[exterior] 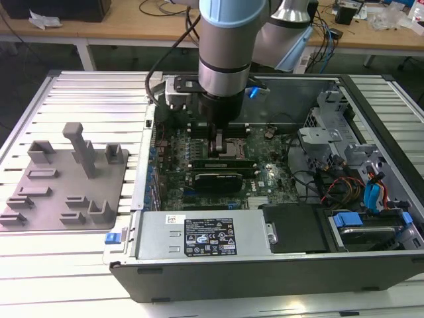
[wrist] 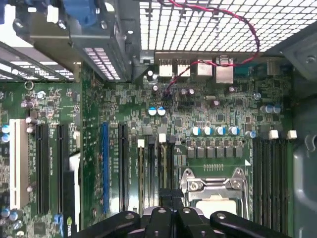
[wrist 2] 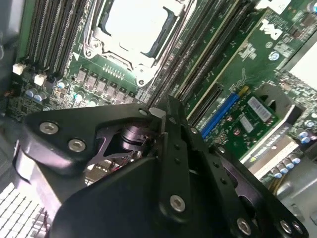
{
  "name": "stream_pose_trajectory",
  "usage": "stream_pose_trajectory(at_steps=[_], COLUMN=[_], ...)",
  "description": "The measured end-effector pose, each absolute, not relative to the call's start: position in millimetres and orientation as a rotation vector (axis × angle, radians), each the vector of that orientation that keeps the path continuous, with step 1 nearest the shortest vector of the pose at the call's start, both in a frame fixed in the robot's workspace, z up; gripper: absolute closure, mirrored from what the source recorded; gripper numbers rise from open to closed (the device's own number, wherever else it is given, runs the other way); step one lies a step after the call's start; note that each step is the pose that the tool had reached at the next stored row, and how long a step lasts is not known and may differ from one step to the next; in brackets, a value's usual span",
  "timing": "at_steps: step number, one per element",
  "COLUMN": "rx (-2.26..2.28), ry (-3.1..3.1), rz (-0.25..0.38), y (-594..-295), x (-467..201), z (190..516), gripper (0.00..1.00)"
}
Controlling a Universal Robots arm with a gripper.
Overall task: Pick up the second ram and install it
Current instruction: 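Press down the second ram until it locks into place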
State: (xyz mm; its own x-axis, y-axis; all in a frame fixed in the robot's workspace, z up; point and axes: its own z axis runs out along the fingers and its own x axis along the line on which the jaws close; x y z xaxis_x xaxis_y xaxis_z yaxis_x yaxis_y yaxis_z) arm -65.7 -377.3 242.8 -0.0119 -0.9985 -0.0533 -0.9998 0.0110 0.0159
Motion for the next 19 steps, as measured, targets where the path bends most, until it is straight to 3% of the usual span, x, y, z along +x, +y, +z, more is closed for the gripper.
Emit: stream_pose_trajectory(at_steps=[19], rx=[-2.189], ry=[2.214], rz=[0.076], y=[-377], x=[-67], z=[229], gripper=[0.92])
